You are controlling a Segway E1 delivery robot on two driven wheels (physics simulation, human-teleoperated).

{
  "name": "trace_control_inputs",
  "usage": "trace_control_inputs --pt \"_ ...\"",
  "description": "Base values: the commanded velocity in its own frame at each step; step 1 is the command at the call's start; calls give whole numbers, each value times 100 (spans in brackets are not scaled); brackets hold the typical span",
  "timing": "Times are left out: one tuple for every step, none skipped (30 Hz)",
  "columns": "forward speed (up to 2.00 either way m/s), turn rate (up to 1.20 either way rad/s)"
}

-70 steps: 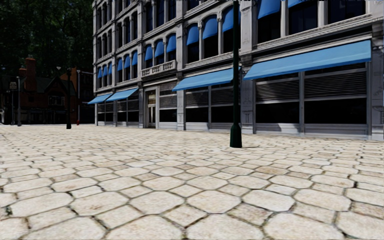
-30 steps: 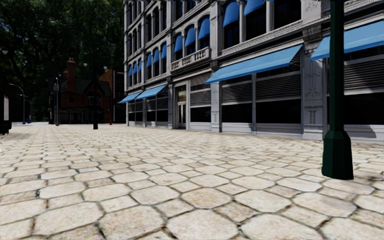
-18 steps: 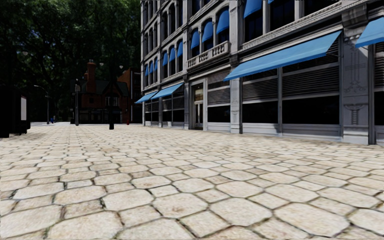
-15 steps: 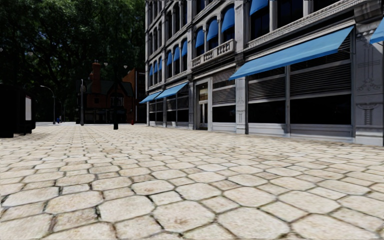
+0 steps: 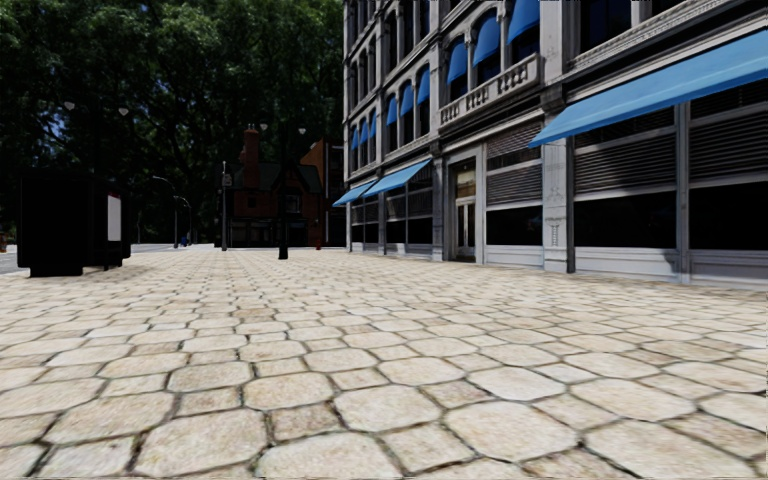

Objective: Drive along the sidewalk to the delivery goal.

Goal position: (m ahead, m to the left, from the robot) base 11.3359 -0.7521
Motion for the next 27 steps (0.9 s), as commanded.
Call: trace_control_inputs --pt "200 0" --pt "200 0" --pt "200 0" --pt "200 0" --pt "200 0" --pt "200 0" --pt "200 0" --pt "200 0" --pt "200 0" --pt "200 0" --pt "200 0" --pt "200 0" --pt "200 0" --pt "200 0" --pt "200 0" --pt "200 0" --pt "200 0" --pt "200 0" --pt "200 0" --pt "200 0" --pt "200 0" --pt "200 0" --pt "200 0" --pt "200 0" --pt "200 0" --pt "200 0" --pt "200 0"
